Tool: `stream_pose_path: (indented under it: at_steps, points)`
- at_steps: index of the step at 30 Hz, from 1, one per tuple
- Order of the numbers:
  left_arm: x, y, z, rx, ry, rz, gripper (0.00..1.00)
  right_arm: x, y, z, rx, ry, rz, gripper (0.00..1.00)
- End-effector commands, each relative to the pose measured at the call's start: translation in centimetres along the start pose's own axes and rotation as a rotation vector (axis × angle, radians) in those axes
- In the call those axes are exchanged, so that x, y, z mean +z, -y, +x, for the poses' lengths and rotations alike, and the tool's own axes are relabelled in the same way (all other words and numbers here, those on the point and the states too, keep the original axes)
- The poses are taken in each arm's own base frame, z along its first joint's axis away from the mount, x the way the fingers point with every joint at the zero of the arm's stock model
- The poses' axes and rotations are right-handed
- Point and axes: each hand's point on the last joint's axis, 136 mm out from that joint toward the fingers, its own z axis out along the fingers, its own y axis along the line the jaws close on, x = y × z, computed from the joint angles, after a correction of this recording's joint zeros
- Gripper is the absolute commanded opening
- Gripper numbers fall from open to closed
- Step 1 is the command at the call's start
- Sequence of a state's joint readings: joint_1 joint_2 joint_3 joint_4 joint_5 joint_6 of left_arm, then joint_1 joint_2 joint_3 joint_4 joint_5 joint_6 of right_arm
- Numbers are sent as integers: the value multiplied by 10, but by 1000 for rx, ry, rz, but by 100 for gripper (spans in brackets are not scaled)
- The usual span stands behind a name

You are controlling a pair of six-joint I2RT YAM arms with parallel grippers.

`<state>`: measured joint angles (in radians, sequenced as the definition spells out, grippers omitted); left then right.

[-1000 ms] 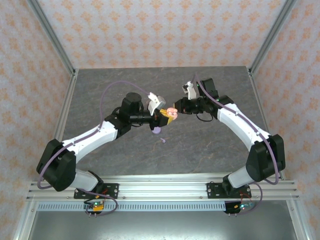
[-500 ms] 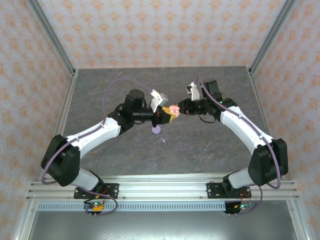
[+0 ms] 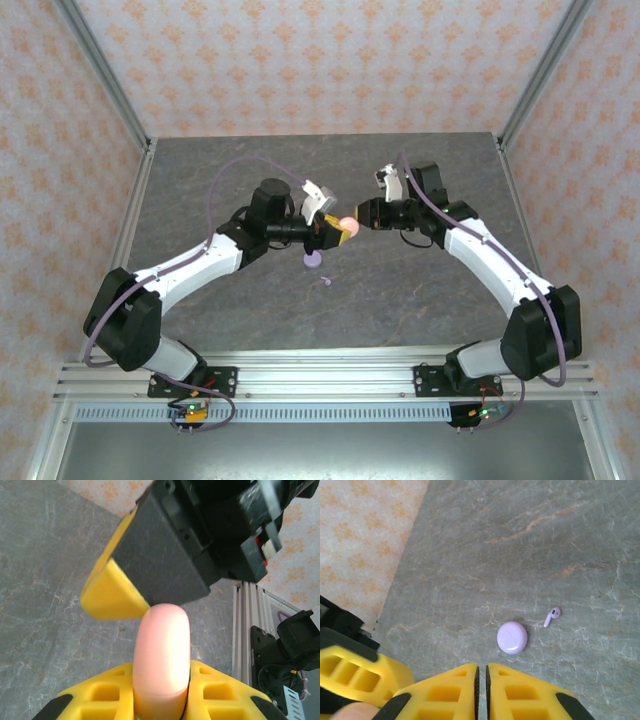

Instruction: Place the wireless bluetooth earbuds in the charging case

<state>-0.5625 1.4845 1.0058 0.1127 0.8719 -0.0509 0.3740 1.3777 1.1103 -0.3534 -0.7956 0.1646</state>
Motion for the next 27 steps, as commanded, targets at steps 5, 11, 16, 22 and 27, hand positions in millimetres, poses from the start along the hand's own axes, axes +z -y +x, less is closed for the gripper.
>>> stream_pose_path:
  at_steps: [5,11,16,22,27]
  points:
    - [3,-16,4,-49,-20,-53,19,-13,-33,-9,-68,46,-103,14]
    - [0,-44,0,-147,-11,-153,19,-20,25,-15,-3,85,248,16]
    - [3,-79,3,-273,-37,-248,19,-31,49,-15,27,115,388,16]
    - [10,-129,18,-425,-167,-441,19,-31,53,-4,42,91,396,17]
    - [24,-173,40,-550,-307,-573,19,-28,55,7,57,75,380,17]
